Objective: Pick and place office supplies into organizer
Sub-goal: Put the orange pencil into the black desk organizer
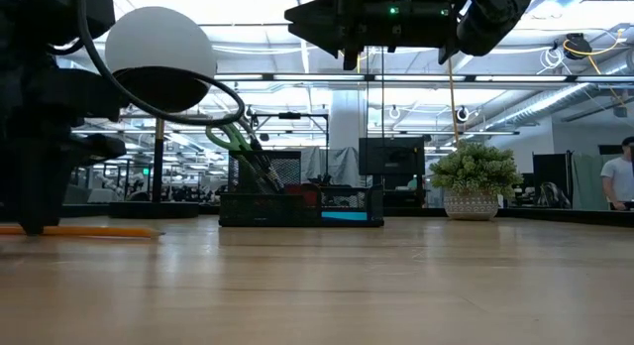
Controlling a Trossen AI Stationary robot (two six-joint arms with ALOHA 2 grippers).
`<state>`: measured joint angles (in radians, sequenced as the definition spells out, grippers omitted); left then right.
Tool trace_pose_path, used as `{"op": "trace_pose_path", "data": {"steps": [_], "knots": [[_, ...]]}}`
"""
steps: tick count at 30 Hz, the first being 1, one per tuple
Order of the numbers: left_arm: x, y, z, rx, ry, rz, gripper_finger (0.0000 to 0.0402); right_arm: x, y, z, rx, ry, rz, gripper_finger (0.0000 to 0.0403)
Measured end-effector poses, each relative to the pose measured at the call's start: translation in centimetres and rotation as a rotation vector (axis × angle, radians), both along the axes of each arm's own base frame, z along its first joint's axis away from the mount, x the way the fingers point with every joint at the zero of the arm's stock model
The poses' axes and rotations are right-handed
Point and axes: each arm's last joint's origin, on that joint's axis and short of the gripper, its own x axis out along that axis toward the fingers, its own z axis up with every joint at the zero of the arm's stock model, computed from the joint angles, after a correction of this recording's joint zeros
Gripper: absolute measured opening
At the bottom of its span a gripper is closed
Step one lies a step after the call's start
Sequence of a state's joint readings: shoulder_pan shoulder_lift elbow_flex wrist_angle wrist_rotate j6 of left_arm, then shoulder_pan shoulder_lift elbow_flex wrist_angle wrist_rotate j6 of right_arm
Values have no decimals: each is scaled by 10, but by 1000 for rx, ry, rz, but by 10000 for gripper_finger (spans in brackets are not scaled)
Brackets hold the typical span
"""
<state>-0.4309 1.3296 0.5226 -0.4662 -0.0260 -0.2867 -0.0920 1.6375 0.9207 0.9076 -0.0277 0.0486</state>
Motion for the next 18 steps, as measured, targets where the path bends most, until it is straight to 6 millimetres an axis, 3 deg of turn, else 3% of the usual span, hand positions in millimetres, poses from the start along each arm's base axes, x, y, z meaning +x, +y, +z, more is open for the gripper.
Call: {"op": "trace_pose_path", "data": {"steps": [3, 18], "knots": [[0, 0, 0, -3, 3, 2, 8, 0, 0, 0, 0, 0, 0, 124], [0, 0, 0, -4, 4, 7, 5, 0, 0, 0, 0, 0, 0, 123]]}}
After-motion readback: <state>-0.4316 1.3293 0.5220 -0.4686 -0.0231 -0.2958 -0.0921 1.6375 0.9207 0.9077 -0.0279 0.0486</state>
